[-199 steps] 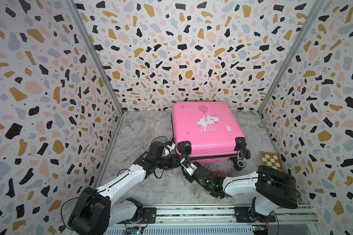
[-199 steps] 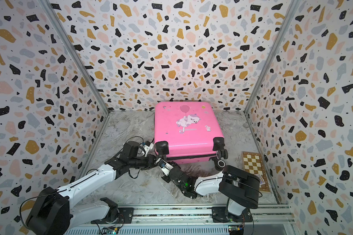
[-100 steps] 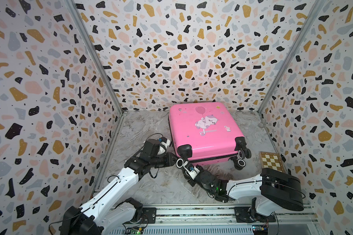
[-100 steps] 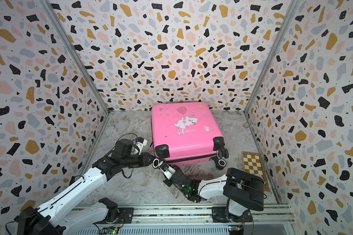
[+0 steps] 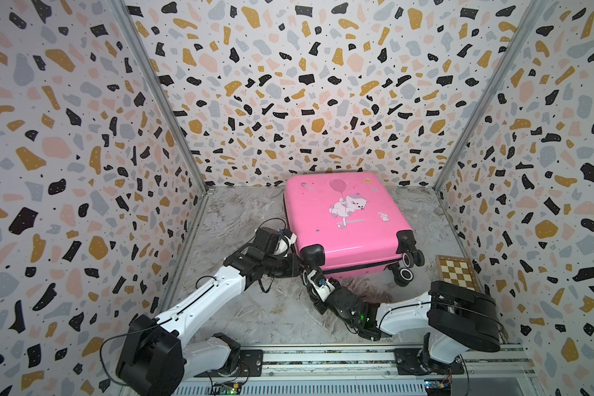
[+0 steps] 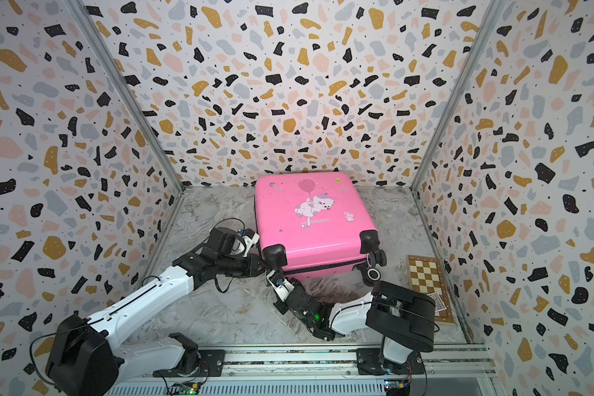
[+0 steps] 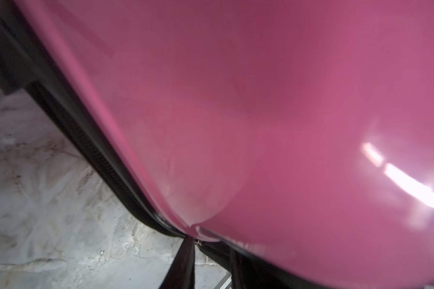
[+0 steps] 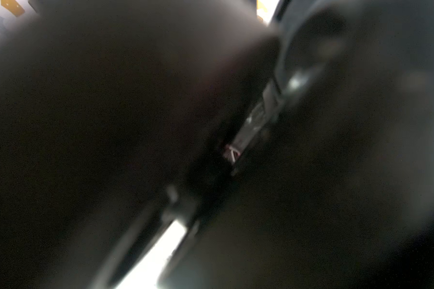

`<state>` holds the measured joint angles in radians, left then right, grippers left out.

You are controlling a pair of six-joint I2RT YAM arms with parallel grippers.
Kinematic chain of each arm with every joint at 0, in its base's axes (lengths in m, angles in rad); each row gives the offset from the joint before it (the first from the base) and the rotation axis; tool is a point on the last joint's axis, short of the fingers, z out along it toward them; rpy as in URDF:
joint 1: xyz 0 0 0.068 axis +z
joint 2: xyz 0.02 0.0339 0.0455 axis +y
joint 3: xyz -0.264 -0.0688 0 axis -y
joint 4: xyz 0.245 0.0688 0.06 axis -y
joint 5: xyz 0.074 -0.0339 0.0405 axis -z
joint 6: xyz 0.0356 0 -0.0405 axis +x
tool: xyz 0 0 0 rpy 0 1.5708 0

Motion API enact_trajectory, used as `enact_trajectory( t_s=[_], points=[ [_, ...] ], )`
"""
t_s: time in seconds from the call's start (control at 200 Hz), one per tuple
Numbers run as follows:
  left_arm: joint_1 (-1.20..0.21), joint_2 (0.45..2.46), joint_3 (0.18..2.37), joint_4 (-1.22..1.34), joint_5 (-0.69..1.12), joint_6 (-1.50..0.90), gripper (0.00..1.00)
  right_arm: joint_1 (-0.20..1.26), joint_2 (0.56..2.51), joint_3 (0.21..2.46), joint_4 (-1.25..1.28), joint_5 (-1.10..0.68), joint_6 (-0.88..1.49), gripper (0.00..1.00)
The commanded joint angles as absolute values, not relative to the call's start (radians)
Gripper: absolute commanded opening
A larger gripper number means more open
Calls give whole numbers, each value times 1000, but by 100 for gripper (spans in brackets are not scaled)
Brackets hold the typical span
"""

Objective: Open the suitcase zippers
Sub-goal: Unzip the zipper on the suitcase.

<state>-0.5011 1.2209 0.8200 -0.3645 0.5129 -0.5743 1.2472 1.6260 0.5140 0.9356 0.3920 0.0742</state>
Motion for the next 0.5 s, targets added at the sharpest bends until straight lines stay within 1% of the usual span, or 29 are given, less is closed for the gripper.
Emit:
enact_trajectory(
  t_s=[0.0, 0.135, 0.175, 0.245, 0.25, 0.295, 0.33, 0.365, 0.42, 0.456, 0.496],
  points=[
    [-541, 1289, 813, -213, 461, -566, 24, 1272, 1657, 610, 993, 90, 100, 0],
    [-540, 1267, 812, -235, 449, -560, 22, 1230, 1650, 619, 989, 36, 129, 1],
    [-541, 1256, 816, -249, 445, -556, 22, 1226, 1642, 625, 966, 34, 125, 9],
    [-537, 1221, 833, -294, 399, -546, 22, 1226, 1614, 626, 922, 40, 120, 31],
    [-537, 1218, 833, -298, 397, -544, 22, 1226, 1611, 625, 919, 40, 121, 31],
    [-530, 1190, 847, -337, 370, -539, 24, 1227, 1580, 619, 884, 43, 128, 41],
    [-523, 1164, 861, -371, 345, -535, 25, 1226, 1550, 614, 850, 44, 131, 47],
    [-515, 1135, 874, -403, 325, -533, 27, 1227, 1524, 614, 806, 49, 135, 51],
    [-505, 1086, 888, -452, 290, -532, 31, 1226, 1481, 607, 731, 62, 143, 53],
    [-502, 1050, 898, -480, 269, -530, 40, 1226, 1449, 599, 689, 71, 151, 55],
    [-502, 1010, 906, -508, 239, -529, 48, 1226, 1412, 584, 644, 77, 157, 57]
  ],
)
